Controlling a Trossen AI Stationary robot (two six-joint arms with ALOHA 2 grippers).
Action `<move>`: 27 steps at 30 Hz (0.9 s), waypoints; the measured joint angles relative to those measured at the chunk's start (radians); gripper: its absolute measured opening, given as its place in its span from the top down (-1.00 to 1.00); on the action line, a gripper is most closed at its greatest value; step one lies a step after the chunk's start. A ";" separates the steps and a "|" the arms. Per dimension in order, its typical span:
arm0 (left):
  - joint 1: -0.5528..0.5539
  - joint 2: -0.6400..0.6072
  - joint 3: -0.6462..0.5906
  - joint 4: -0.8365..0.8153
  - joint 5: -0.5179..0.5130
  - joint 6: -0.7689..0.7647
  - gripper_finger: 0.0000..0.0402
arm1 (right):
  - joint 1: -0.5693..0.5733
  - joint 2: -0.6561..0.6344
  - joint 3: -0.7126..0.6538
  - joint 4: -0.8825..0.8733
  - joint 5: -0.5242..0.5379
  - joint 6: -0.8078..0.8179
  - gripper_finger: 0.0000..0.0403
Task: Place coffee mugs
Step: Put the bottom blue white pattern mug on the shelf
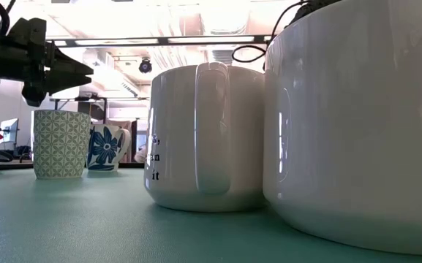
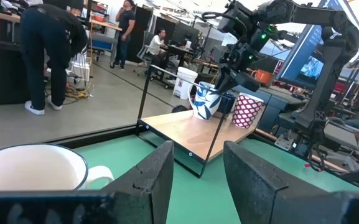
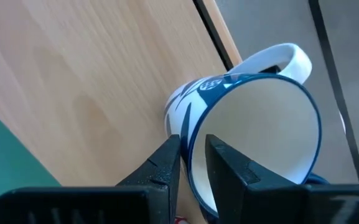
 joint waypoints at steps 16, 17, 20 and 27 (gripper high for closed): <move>0.000 0.000 0.000 0.000 0.000 0.000 0.39 | 0.000 -0.001 0.039 -0.061 0.000 0.031 0.64; 0.000 0.000 0.000 0.000 0.000 0.000 0.39 | 0.000 -0.001 0.047 -0.070 0.000 0.041 0.63; 0.000 0.000 0.000 0.000 0.000 0.000 0.39 | 0.000 -0.003 0.063 -0.073 0.000 0.074 0.63; 0.000 0.000 0.000 0.000 0.000 0.000 0.39 | 0.001 -0.005 0.087 -0.094 -0.001 0.185 0.66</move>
